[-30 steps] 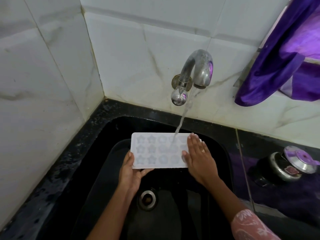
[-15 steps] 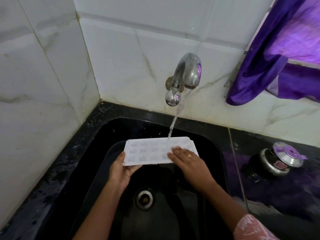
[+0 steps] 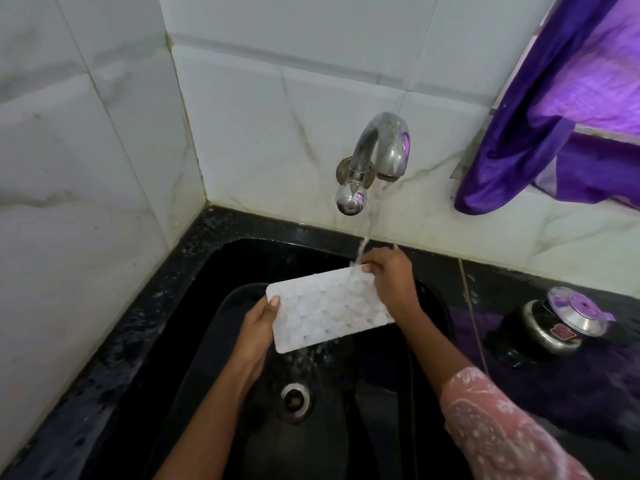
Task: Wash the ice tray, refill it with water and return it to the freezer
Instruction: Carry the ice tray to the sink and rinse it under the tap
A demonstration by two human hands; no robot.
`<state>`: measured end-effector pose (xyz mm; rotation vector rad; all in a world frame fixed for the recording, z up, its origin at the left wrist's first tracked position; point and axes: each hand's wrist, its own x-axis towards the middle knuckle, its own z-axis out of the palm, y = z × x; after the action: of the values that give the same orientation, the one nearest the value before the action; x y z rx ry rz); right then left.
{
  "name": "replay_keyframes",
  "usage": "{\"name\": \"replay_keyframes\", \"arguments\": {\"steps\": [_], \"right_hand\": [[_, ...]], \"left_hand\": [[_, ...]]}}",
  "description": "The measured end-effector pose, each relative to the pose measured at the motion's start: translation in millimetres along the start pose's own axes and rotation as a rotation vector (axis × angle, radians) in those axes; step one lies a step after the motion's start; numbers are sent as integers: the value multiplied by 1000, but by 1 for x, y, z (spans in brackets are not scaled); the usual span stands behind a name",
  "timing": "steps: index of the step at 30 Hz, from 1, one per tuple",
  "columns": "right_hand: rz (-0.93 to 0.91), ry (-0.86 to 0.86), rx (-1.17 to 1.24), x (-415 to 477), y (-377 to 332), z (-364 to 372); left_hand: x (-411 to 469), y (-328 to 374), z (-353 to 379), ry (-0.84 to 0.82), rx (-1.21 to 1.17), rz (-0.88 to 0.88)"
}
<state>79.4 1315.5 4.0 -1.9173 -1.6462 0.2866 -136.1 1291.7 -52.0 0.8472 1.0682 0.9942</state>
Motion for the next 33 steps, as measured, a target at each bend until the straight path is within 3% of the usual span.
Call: {"name": "replay_keyframes", "arguments": {"steps": [2, 4, 6, 12, 14, 23, 28, 30, 33], "right_hand": [[67, -14, 78, -15, -12, 26], [26, -103, 2, -35, -28, 53], [-122, -169, -191, -54, -45, 74], [-552, -393, -372, -75, -31, 76], [-570, -387, -433, -71, -14, 68], [36, -170, -352, -37, 23, 38], [272, -240, 150, -24, 19, 16], [335, -219, 334, -28, 13, 8], [348, -181, 354, -35, 15, 6]], "left_hand": [[1, 0, 8, 35, 7, -45], [5, -3, 18, 73, -13, -127], [8, -7, 23, 101, -25, -191], [10, -11, 8, 152, -86, -219], [12, -14, 4, 173, -118, -220], [9, -22, -4, 291, -158, -250], [6, -25, -20, 246, -215, -288], [4, -21, -19, 192, -350, -347], [6, -19, -23, 178, -449, -424]]}}
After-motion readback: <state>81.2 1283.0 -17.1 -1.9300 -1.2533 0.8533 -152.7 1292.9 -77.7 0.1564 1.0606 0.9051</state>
